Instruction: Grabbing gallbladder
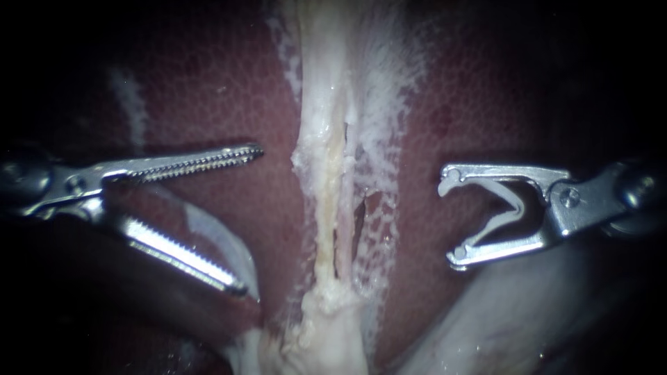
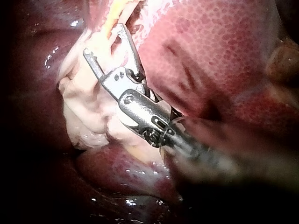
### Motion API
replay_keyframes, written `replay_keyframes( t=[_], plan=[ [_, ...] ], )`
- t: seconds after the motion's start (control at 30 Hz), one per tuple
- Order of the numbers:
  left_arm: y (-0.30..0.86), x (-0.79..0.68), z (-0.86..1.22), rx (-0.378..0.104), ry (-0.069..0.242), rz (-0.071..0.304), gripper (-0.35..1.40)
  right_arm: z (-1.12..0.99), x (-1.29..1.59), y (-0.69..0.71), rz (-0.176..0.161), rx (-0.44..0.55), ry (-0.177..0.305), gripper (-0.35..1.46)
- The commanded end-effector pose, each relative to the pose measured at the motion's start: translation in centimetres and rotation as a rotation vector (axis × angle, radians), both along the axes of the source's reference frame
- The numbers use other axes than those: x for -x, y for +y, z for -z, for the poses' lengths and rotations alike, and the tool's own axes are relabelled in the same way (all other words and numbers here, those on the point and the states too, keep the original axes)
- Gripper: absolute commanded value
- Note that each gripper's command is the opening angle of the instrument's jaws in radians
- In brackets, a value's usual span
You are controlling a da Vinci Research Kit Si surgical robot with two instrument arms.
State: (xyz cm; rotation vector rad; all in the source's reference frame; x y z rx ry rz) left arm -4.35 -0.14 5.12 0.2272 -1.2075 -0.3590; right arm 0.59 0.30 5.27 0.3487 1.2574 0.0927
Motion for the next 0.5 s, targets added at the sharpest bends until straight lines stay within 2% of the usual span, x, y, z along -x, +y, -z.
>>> replay_keyframes(
  t=[0.03,0.3,0.5],
  plan=[
    [0.00,0.00,0.00,0.000,0.000,0.000,1.08,0.00,0.00,0.00,0.000,0.000,0.000,0.59],
    [0.02,0.02,0.00,-0.006,0.001,0.005,1.08,0.00,0.00,0.00,0.000,0.000,0.000,0.60],
    [0.12,0.11,0.00,-0.092,0.019,0.078,1.05,0.00,0.00,0.00,0.000,0.000,0.000,0.60]
  ],
)
